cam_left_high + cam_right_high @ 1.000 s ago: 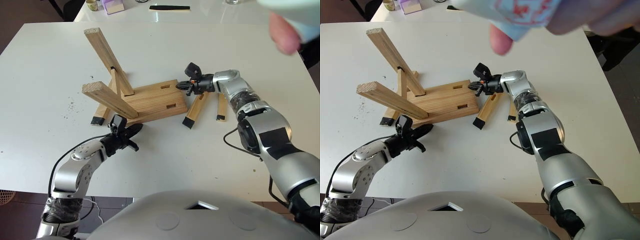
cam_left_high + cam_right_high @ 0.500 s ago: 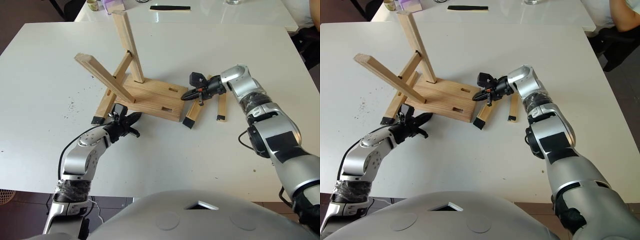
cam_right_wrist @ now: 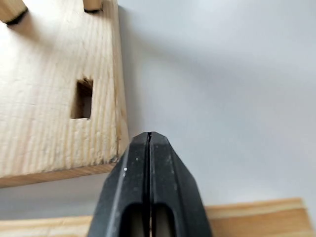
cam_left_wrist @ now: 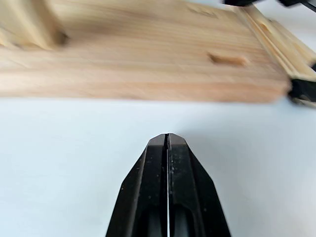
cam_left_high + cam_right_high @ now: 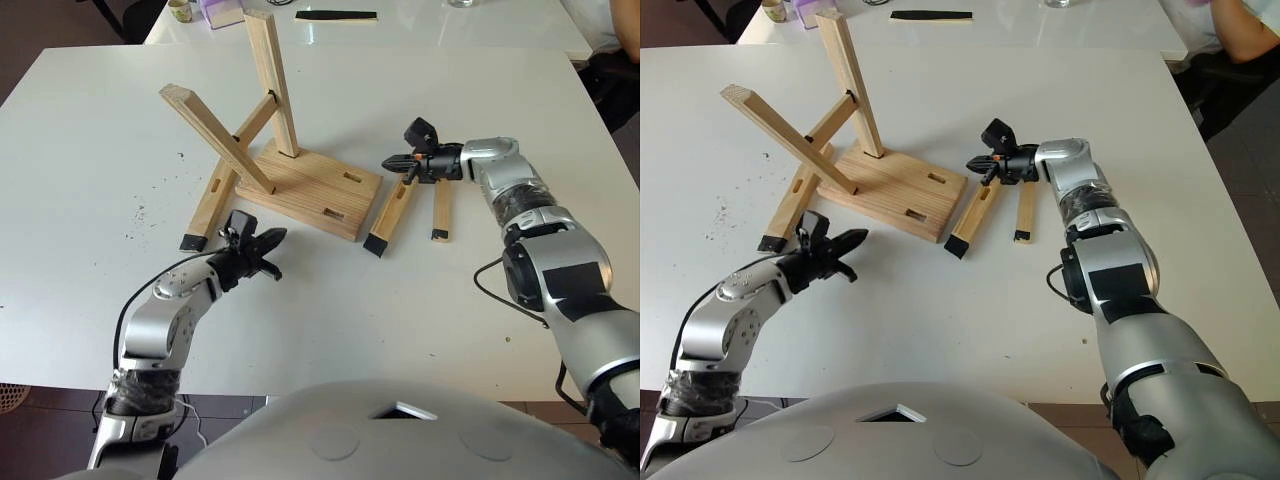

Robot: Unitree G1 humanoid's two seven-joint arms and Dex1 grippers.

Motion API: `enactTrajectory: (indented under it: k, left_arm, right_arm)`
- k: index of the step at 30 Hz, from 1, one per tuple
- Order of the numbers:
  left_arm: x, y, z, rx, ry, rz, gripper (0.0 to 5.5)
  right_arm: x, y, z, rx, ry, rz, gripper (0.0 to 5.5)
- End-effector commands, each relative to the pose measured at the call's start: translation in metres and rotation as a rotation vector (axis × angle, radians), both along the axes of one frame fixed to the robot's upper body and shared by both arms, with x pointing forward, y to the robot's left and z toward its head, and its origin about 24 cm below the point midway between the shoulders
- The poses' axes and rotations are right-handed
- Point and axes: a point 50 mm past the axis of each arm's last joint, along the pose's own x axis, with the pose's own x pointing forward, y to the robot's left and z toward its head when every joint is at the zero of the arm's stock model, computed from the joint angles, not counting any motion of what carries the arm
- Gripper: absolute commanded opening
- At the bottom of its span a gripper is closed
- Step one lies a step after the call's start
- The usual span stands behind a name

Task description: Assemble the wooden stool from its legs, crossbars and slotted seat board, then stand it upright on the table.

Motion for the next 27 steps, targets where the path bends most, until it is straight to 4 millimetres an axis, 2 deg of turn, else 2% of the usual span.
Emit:
enactTrajectory:
  k: [1,7,15,27]
  left_arm:
    - [0.002,-0.012,-0.004,0.007,0.025,-0.063,0.00]
    - [0.018,-0.003,-0.010,0.049,0.006,-0.016,0.00]
    - [0.030,-0.004,-0.007,0.049,-0.033,-0.030,0.00]
    - [0.022,-0.013,-0.010,0.023,-0.024,-0.059,0.00]
  right_arm:
    - [-0.003,0.004,-0.010,-0.011,0.019,-0.015,0.01]
    - [-0.010,0.010,-0.001,0.045,0.089,0.207,0.01]
    - [-0.030,0.017,-0.006,0.044,0.214,0.498,0.01]
    - [-0.053,0.021,-0.005,0.240,0.317,0.540,0.01]
